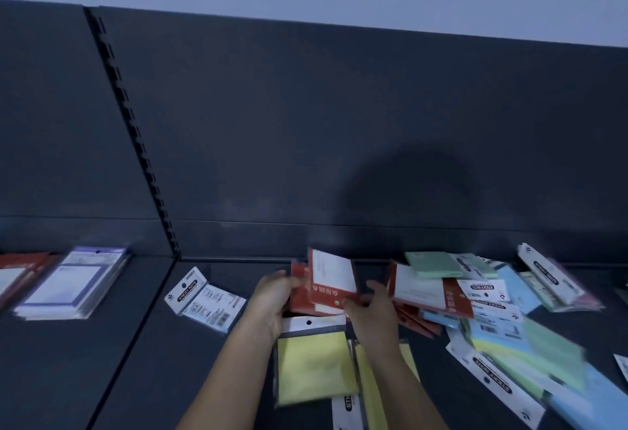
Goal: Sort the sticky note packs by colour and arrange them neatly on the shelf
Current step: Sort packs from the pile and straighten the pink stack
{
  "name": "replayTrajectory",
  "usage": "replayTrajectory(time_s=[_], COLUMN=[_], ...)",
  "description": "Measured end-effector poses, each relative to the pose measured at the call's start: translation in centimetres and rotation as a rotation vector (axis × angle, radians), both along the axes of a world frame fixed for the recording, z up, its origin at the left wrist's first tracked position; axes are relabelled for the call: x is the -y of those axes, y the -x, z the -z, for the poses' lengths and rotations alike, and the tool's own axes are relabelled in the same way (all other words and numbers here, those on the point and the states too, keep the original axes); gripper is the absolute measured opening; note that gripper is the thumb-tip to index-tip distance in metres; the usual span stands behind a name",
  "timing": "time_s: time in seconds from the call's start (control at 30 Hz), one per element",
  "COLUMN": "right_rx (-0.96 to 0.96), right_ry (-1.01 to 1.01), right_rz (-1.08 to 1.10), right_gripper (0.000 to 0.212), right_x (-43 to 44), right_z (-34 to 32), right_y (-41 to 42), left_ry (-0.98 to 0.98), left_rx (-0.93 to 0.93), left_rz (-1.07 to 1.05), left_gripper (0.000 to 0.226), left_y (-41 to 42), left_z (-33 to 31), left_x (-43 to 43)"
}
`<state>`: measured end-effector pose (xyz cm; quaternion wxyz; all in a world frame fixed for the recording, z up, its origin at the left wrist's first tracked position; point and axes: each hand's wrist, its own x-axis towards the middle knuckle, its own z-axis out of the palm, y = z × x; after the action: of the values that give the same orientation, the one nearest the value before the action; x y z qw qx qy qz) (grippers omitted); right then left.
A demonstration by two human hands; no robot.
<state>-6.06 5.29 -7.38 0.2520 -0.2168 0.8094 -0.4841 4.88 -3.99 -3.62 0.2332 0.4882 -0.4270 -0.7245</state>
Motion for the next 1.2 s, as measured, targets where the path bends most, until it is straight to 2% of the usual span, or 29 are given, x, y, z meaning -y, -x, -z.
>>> replayTrajectory(time_s=[0.1,0.17,0.27,0.43,0.53,0.6,0.7,0.77,0.87,0.9,1.07,1.2], right_rx=[0.128,0.188,0.261,0.377,0.436,0.522,0.733,0.872,1.047,1.116,1.248,1.296], right_ry=[0.050,0.142,0.273,0.435,0.541,0.566,0.536,0.484,0.415,0.400,0.322,0.363], right_rz=[0.004,0.005,0.029,-0.007,0.039,0.058,0.081,0.040,0.000,-0.007,-0.139,-0.265], right_gripper=[0.049,0.031,0.011,0.007,0.009,0.010,0.004,0.009,0.014,0.018,0.016,0.034], right_x=[0.2,-0.2,-1.0,-1.5,-1.3,-1.0,-0.6,-0.1,0.9,1.1,2.7,4.9], right_z=[-0.4,-0.9,-2.3,-4.9,-6.4,-6.8,-6.4,-5.8,-5.1,-5.1,-5.8,-6.4], right_y=[-0.2,-0.4,-0.5,-1.5,-3.4,-4.7,-6.9,-9.1,-12.7,-14.1,-22.1,-29.4], left_ry=[0.064,0.084,0.095,0.204,0.186,0.042,-0.220,-0.283,-0.260,-0.241,-0.162,-0.102], left_rx=[0.040,0.016,-0.063,-0.074,-0.152,-0.265,-0.514,-0.571,-0.606,-0.623,-0.662,-0.659], left_rz=[0.083,0.076,0.005,-0.232,-0.481,-0.631,-0.739,-0.815,-0.844,-0.855,-0.920,-1.027], left_gripper=[0.017,0.014,0.019,0.017,0.013,0.012,0.031,0.034,0.021,0.023,0.056,0.032], left_y=[0.5,0.6,0.0,-3.9,-8.2,-11.7,-16.9,-20.0,-24.3,-25.7,-32.8,-39.0], left_z=[0.3,0.4,-0.1,-1.1,-1.5,-1.5,-1.3,-1.1,-1.1,-1.1,-1.2,-1.1], left_x=[-0.6,-1.1,-1.7,-2.1,-2.2,-2.3,-3.2,-4.2,-5.8,-6.3,-7.4,-6.2])
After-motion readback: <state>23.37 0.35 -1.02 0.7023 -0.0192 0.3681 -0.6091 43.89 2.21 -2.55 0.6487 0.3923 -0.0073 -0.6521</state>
